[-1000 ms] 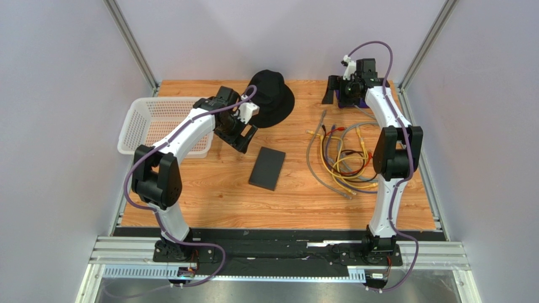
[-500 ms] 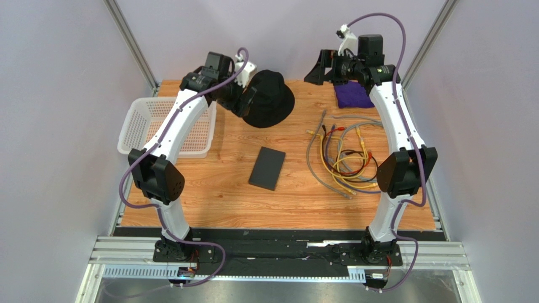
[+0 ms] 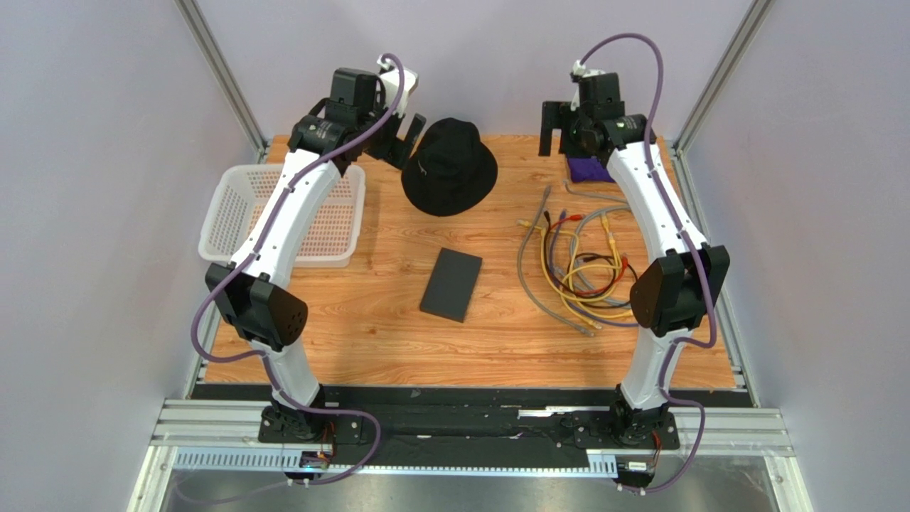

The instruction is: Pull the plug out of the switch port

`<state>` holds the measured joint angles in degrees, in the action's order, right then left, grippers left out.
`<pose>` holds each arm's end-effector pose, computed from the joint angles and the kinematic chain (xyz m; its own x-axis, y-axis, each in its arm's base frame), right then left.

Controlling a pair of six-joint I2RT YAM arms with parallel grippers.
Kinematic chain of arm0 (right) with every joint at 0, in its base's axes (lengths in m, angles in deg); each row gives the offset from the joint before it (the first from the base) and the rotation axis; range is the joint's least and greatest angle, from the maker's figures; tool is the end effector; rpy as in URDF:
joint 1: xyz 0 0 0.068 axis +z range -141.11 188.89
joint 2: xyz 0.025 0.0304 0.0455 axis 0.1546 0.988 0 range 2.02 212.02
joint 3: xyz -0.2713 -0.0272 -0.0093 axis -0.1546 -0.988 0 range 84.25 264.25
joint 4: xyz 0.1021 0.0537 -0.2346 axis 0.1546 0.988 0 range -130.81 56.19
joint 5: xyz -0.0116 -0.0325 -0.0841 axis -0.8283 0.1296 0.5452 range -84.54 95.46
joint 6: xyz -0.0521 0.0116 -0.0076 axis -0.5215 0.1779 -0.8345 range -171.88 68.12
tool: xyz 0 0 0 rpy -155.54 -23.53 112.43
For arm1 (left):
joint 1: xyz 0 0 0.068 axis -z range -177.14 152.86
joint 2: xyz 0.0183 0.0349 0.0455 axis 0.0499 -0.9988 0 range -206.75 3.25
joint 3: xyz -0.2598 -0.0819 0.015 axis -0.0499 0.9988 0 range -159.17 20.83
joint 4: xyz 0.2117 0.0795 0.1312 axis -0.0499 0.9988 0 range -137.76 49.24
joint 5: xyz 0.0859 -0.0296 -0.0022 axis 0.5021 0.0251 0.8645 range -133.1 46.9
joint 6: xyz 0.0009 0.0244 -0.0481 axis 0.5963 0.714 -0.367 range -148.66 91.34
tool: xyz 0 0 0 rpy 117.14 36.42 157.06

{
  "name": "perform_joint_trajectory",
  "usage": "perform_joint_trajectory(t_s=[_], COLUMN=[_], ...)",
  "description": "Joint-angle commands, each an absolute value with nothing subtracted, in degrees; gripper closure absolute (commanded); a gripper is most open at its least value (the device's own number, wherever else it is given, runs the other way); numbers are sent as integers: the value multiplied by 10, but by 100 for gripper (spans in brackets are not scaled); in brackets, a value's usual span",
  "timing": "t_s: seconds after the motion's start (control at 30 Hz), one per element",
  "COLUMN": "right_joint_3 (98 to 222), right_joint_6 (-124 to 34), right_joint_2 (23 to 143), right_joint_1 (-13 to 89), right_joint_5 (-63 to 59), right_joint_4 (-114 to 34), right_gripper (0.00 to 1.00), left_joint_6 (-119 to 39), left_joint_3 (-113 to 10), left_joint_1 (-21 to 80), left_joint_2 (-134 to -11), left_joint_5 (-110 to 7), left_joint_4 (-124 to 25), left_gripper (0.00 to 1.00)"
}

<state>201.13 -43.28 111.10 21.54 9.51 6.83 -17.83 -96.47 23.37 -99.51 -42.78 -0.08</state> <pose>0.4151 0.0906 0.3855 -0.6428 0.0088 -0.7660 -0.0702 0.9951 0.0702 0.3674 -0.1371 0.4306 -0.4379 0.3645 -0.8218 0.4361 0.8855 0.1604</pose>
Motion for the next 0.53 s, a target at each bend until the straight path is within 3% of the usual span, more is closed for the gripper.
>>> perform_joint_trajectory(t_s=[0.0, 0.2, 0.5], right_joint_3=[1975, 1972, 1971], right_joint_6=[-439, -463, -469], right_joint_2=[1076, 1073, 1081], right_joint_1=[236, 248, 252], right_joint_5=[147, 171, 147], right_joint_4=[66, 53, 57], right_gripper=[0, 0, 0], left_joint_6=[-209, -201, -214], left_joint_3=[-902, -883, -894], left_joint_1=[234, 229, 213], left_joint_2=[-962, -945, -961], left_joint_5=[-392, -302, -329], left_joint_4=[-12, -43, -35], left_gripper=[1, 1, 1])
